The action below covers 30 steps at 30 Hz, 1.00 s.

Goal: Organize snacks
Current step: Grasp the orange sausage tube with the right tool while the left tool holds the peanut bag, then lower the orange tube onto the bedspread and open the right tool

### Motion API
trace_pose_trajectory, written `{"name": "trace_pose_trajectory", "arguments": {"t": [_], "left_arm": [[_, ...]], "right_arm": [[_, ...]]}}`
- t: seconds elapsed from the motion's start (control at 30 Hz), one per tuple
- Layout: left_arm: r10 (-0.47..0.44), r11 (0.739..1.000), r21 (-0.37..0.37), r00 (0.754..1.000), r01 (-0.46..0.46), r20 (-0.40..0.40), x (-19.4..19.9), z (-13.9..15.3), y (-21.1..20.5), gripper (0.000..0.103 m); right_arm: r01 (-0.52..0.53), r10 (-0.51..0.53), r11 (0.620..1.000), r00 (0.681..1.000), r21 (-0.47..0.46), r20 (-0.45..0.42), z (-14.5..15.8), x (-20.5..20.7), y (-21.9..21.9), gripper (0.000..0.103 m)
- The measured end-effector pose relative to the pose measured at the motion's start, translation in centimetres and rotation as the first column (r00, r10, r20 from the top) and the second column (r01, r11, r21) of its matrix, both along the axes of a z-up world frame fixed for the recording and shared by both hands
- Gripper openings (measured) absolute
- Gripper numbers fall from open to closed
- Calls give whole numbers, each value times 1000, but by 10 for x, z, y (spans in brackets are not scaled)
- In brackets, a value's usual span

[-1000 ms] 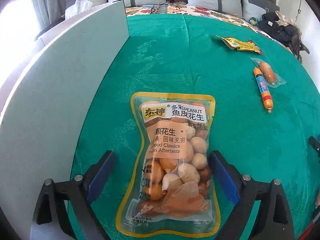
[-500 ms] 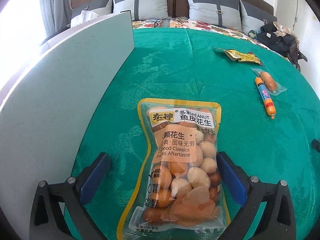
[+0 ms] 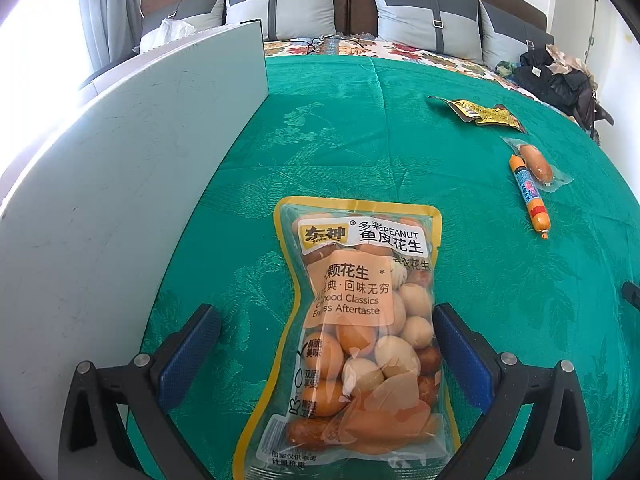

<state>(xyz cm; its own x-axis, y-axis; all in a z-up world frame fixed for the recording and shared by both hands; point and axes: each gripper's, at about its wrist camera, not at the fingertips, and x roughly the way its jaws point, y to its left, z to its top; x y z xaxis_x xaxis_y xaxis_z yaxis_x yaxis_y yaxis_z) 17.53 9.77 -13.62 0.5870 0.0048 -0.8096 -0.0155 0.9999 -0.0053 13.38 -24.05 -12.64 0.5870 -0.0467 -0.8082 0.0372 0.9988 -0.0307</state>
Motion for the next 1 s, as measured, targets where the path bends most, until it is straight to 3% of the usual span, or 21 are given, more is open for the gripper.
{"name": "trace_pose_trajectory", "arguments": {"t": [0.07,0.17,0.27,0.4,0.53,0.67,0.7,0.8,0.87,0.93,1.0], "left_arm": [[0,1000,0,1000,0,0,0,0,0,103],[0,1000,0,1000,0,0,0,0,0,103],[-1,1000,0,1000,1,0,0,0,0,103],[-1,1000,0,1000,1,0,0,0,-1,103],[-1,1000,-1,1000,1,0,0,0,0,103],[-1,1000,0,1000,1,0,0,0,0,103],[-1,1000,-1,1000,1,0,0,0,0,103],[-1,1000,-1,1000,1,0,0,0,0,103],[-1,1000,-1,1000,1,0,0,0,-1,103],[-1,1000,-1,1000,1,0,0,0,0,103],[-1,1000,-1,1000,1,0,0,0,-1,103]], "right_arm": [[22,-22,1000,1000,7,-20,0,0,8,94],[-84,91,994,992,76,-86,5,12,40,92],[-164,179,973,980,163,-82,18,34,78,91],[-157,188,955,977,253,-104,25,81,118,90],[-108,150,967,973,230,-173,15,117,145,90],[-68,113,978,968,198,-225,0,127,158,86],[-71,105,983,973,168,-204,1,125,161,85],[-82,94,994,977,68,-191,1,123,169,67],[-97,100,995,980,24,-174,3,120,168,25],[-108,115,993,978,47,-173,5,117,160,17],[-136,146,988,973,69,-178,6,110,151,17]]}}
